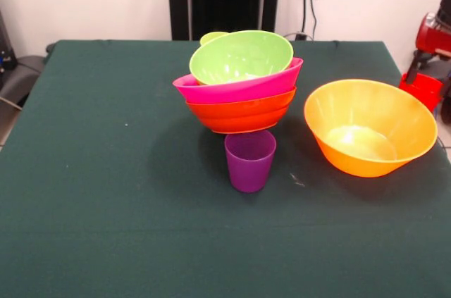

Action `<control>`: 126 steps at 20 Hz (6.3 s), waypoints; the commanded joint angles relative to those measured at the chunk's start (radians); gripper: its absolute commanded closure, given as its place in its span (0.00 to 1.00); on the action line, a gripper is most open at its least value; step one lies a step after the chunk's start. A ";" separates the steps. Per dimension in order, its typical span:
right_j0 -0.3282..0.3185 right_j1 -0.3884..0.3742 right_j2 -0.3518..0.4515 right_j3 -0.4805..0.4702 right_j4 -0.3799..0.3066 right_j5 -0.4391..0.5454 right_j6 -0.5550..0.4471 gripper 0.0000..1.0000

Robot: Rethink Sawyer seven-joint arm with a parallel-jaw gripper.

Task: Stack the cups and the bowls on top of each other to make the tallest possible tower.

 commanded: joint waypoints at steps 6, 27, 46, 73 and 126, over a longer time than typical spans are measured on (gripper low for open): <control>-0.027 0.105 0.100 -0.021 0.019 -0.141 0.170 0.00; 0.038 -0.032 0.034 0.003 0.031 0.063 0.227 0.00; 0.092 -0.025 0.034 0.032 0.064 0.056 0.288 0.00; 0.074 0.021 0.096 0.120 0.085 -0.123 0.281 0.00; 0.111 0.197 0.080 0.030 0.158 -0.263 0.296 0.00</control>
